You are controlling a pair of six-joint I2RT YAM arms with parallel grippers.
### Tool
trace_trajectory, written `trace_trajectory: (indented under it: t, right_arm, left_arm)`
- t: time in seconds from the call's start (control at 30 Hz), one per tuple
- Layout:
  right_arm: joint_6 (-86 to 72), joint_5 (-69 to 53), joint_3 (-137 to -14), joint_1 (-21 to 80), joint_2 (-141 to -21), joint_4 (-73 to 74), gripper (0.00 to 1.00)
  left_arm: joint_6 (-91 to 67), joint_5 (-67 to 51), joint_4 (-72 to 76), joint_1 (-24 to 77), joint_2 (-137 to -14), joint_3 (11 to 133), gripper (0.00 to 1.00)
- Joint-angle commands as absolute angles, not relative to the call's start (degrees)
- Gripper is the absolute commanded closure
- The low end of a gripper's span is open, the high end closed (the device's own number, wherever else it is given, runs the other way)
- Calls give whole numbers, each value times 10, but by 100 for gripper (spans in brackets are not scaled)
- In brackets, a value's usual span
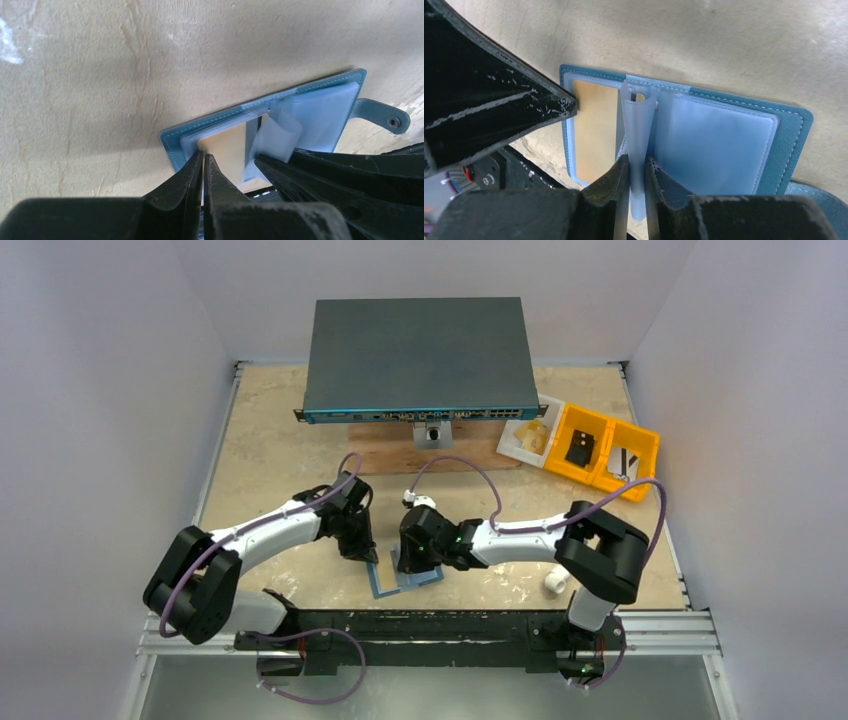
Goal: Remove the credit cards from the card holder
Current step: Remove the credit card from the card holder.
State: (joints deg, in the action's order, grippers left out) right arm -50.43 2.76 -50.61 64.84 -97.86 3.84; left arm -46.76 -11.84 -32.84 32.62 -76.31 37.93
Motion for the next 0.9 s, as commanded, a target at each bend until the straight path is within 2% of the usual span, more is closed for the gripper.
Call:
trace_trajectory:
  t: [0.0, 0.27, 0.5, 0.63, 0.87]
  right_arm:
    - [-518, -12, -461, 624, -935, -27, 85]
    - [-533, -83, -401, 589, -911, -136, 85]
    - [-545, -104, -407, 584, -930, -160, 87]
    - [-554, -104, -410, 582, -934, -163, 89]
    - [-568, -122, -407, 578, -953, -188, 90]
  left_arm:
    - [-467, -126, -293, 334, -791, 405, 97]
    - [-465, -123, -294, 350, -810, 422, 98]
    - [-456, -75, -338, 359, -787, 439, 98]
    - [-452, -36, -383, 370, -742, 459, 94]
    - [-455, -67, -354, 369, -773, 452, 94]
